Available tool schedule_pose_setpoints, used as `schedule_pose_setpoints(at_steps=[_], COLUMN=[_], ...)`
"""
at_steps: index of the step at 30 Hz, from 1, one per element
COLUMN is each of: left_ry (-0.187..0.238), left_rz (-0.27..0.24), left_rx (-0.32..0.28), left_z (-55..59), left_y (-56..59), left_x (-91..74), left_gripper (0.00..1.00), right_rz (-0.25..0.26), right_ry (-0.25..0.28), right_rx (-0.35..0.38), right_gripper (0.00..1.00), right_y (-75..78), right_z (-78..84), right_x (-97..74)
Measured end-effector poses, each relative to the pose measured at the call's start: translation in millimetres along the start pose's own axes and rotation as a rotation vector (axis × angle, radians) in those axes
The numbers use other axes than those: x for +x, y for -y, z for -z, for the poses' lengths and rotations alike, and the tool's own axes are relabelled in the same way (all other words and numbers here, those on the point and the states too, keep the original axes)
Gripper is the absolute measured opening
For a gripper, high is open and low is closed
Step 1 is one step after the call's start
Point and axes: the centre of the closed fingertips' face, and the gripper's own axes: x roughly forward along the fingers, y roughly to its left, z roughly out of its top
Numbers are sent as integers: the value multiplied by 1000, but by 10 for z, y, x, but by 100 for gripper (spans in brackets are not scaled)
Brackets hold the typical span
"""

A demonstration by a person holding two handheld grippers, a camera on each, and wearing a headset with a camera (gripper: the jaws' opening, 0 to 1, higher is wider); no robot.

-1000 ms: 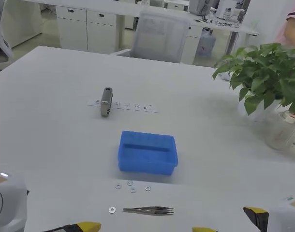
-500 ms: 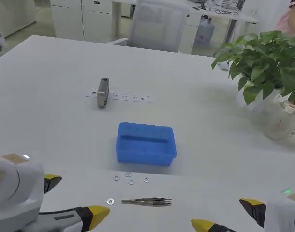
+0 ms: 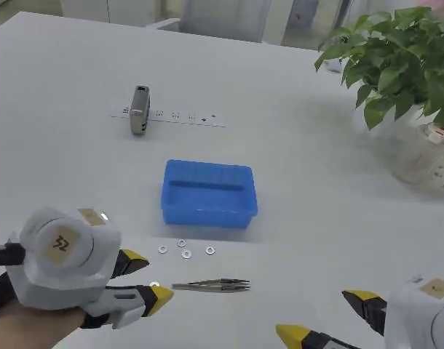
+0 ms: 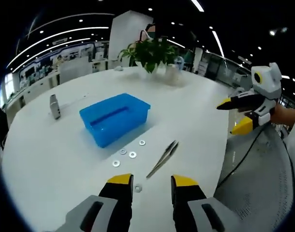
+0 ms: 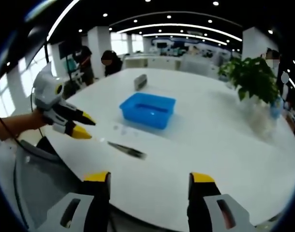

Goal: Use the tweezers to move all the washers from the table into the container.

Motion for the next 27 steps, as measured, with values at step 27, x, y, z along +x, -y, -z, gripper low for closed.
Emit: schedule_pose_setpoints(at_steps=[27], left_ry=[-130], left_rz=[117], left_rx=[228], left_z=[191], left_y=[151], left_x=[415], left_gripper=[0], right_rz=[-43], right_ry=[18], right_rx=[-60], right_gripper=[49], right_y=[-233], right_z=[-92], right_x=[71])
